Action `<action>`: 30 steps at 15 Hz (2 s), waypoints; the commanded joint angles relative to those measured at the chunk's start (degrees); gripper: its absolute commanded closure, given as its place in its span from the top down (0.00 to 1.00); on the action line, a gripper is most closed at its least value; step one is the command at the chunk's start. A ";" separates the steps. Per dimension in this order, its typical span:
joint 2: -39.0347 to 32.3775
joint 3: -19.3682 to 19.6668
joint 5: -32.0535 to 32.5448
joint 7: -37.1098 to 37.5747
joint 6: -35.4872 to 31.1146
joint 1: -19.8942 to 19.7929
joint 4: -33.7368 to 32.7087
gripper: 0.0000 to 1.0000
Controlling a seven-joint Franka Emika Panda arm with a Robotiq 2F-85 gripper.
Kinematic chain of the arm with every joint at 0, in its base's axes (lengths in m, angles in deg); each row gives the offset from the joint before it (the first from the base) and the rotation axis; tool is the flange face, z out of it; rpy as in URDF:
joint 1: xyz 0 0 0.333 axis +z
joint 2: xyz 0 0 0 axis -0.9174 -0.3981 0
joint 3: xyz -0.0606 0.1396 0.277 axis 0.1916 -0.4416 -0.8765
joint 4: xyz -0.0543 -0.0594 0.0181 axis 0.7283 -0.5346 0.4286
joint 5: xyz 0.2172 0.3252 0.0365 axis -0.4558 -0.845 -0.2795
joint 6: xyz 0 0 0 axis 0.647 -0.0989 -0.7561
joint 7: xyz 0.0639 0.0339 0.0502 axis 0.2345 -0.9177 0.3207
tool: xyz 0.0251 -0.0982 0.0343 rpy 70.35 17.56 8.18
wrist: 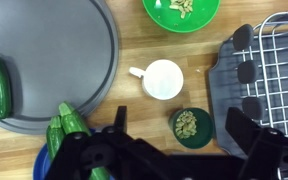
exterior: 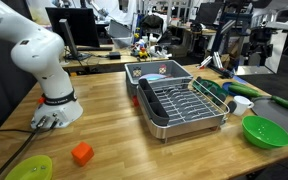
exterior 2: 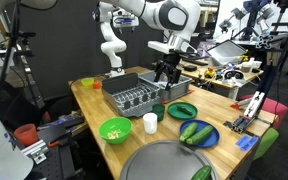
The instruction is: Pour the contents of the green cup into the green bowl
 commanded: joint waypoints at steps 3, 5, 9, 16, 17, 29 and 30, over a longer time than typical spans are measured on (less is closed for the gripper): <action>-5.01 -2.48 -2.14 6.38 2.26 -0.86 -6.13 1.00; -7.47 -2.93 -3.68 9.23 1.18 -0.94 -7.84 1.00; -12.91 -3.45 -7.61 14.83 1.86 -1.42 -11.70 1.00; -17.94 -3.48 -12.35 21.12 -1.95 -1.51 -14.10 1.00; -18.36 -3.36 -12.49 22.07 -2.57 -1.54 -14.00 1.00; -19.67 -3.35 -12.21 22.77 -3.38 -1.61 -13.04 1.00; -19.67 -3.35 -12.20 22.77 -3.38 -1.61 -13.04 1.00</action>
